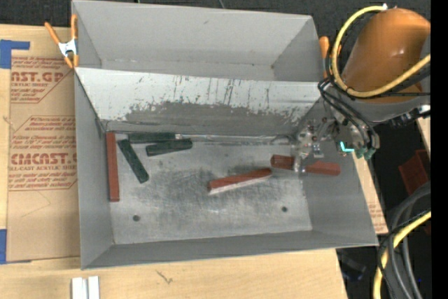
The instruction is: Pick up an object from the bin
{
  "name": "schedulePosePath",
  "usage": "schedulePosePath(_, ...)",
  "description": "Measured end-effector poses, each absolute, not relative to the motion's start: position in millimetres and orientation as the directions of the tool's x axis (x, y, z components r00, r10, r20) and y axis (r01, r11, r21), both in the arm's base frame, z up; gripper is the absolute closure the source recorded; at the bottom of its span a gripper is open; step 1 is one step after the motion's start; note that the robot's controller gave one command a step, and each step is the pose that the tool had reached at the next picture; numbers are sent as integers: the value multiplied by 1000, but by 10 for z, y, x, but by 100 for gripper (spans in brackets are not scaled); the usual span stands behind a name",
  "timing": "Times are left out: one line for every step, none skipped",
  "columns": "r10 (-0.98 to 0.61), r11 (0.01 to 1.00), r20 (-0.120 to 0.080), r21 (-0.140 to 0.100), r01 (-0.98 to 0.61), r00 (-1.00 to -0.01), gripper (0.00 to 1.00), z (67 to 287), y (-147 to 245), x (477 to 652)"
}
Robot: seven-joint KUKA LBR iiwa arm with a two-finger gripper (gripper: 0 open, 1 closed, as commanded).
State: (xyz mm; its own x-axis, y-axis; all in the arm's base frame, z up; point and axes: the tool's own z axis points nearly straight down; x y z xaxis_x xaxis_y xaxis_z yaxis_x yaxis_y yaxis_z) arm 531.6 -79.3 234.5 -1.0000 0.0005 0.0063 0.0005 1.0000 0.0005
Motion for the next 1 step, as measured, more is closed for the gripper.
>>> schedulePosePath(-1,1000,-2,-1,-1,-1000,100,2382,-790,5333)
